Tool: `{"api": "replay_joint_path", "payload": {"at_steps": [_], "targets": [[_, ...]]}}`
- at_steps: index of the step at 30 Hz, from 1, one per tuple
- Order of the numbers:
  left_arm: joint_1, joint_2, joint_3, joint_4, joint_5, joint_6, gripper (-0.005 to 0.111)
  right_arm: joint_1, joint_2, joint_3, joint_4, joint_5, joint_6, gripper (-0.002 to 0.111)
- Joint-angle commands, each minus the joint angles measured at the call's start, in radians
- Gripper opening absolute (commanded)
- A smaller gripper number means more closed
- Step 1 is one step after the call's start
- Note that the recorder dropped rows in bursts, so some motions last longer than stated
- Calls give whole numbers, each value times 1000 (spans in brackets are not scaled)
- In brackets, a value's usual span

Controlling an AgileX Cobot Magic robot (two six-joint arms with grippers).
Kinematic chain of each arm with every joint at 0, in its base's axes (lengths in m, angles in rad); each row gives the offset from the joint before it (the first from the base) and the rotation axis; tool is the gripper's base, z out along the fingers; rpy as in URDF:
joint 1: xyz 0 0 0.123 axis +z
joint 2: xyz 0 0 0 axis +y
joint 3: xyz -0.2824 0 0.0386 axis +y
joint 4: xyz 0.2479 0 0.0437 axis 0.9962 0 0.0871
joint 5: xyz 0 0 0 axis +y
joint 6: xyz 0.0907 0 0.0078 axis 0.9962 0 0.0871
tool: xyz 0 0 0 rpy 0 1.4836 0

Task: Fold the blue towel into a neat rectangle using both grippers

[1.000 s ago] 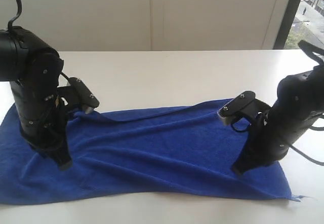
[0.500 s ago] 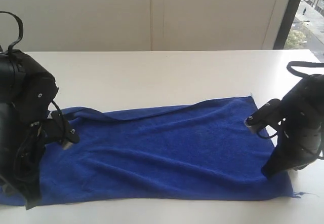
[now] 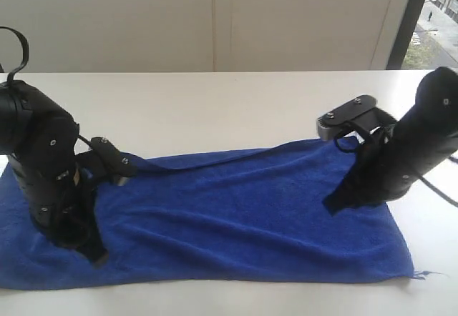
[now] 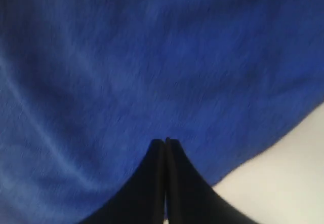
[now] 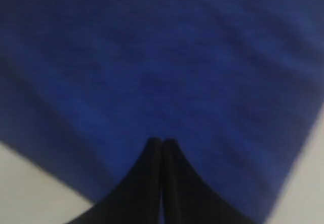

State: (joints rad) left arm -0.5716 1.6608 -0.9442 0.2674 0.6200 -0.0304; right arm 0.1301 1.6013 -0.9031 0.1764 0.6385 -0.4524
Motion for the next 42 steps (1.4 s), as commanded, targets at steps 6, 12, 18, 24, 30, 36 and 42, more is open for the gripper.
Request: {"api": "replay_joint_path", "payload": {"at_steps": [6,12,18,24,30,36,42], "targets": [[62,-138,7,-238,-197,30,0,1,87,-26,278,82,-280,0],[173,-309,7,-724,-201,421,0,1,147,-26,198,41,-213,0],[285,-347,7,-1364,53,1020,0,1,197,-26,109,50,-139,0],[316,-345,7,-1179,107,931,0,-1,205,-14,-144,53,68,0],[316,-347,27,-906,82,758,0,-3,205,28,-211,24,124,0],[320,-347,120,-792,-8,694,0,-42,205,55,-287,56,208,0],[320,-347,129,-689,-29,651,0,-62,205,55,-338,154,279,0]]}}
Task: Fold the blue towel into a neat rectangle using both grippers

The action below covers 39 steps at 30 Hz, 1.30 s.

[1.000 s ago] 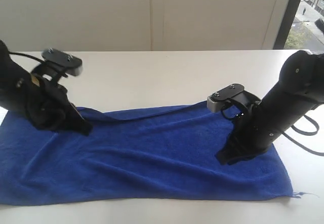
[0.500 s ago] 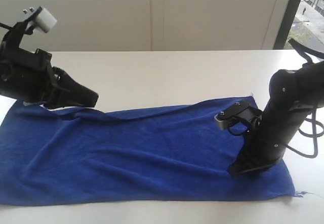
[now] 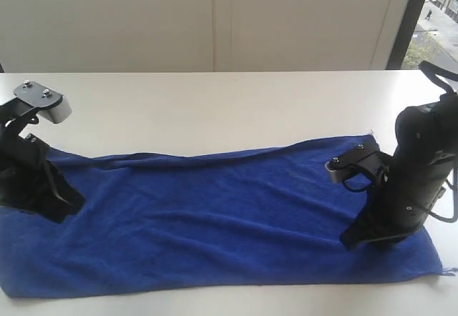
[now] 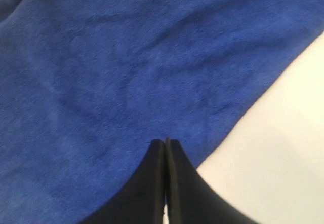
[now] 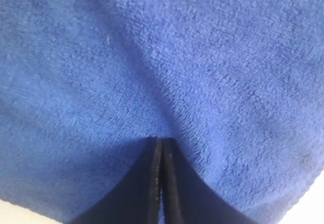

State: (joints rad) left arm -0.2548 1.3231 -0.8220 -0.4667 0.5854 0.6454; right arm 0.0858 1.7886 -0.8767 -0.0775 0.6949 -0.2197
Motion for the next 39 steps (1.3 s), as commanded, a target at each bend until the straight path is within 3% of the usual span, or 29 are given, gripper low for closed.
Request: {"api": "replay_joint_path", "payload": {"at_steps": [1,6,11,15,20,21,23,29,34,39], "targets": [[3,-10,7,57,12,-27,0,-18,18,30,-107,114,75,0],[3,-10,7,71,20,-48,0,-18,18,52,-321,179,298,0],[3,-8,7,71,19,-48,0,-7,-26,50,-317,150,313,0],[3,-8,7,71,-57,-48,0,28,-128,24,-298,109,313,0],[3,18,7,71,-202,-134,0,91,-246,-5,-73,38,128,0],[3,65,5,71,-269,-164,0,133,-264,-5,127,14,-57,0],[6,156,-22,81,-304,-164,0,196,-257,-5,310,14,-218,0],[14,405,-178,106,-423,-164,0,310,-178,-5,328,-29,-222,0],[74,573,-320,108,-460,-171,0,312,-117,-5,330,-41,-222,0],[113,645,-381,108,-473,-168,0,312,-91,-5,334,-34,-222,0]]}}
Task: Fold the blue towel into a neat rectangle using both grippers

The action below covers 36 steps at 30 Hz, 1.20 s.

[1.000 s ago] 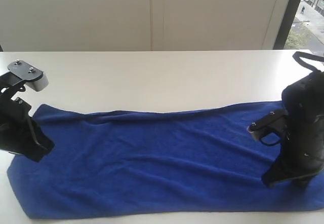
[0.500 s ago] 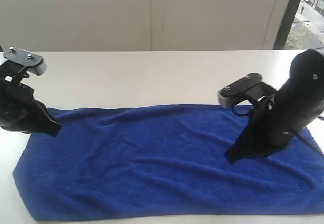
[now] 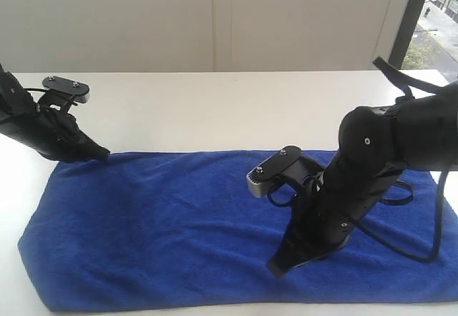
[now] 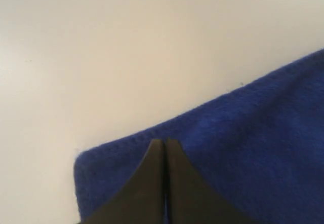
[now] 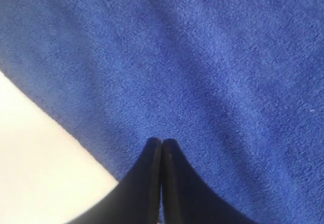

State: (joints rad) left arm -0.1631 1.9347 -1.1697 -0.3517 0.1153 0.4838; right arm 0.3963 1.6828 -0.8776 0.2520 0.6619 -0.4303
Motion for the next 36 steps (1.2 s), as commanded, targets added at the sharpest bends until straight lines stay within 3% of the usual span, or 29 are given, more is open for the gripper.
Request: {"api": "replay_joint_path", "payload": {"at_steps": [1,26,36], "targets": [[21,44,-38,-2,-13,-4,0,1,21,-4,4,-3,-12,0],[21,97,-49,58,-63,-7,0,1,116,-4,2,30,-12,0],[21,-68,-49,58,14,-17,0,1,112,-4,-2,32,-39,0]]}}
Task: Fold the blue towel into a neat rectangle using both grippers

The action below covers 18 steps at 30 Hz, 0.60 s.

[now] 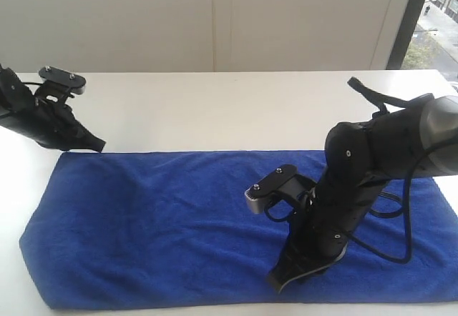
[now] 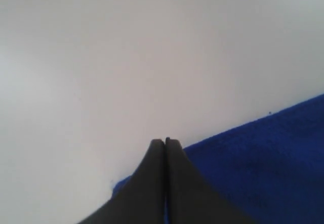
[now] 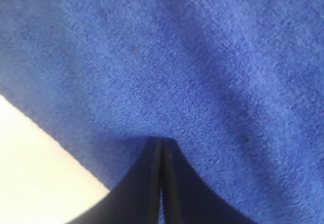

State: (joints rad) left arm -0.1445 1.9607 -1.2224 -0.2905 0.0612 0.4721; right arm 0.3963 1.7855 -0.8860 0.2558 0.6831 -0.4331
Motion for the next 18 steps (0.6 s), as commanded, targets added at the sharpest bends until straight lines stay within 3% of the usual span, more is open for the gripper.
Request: {"api": "replay_joint_path", "payload": {"at_steps": [1,13,18], "targets": [[2,-121,3,-3,93,-5,0,1,3,4,-6,7,-43,0],[2,-417,5,33,446,-34,0,21,-349,-22,21,-95,-62,0],[2,-473,5,31,571,-140,0,178,-361,-42,211,-117,-264,0]]}}
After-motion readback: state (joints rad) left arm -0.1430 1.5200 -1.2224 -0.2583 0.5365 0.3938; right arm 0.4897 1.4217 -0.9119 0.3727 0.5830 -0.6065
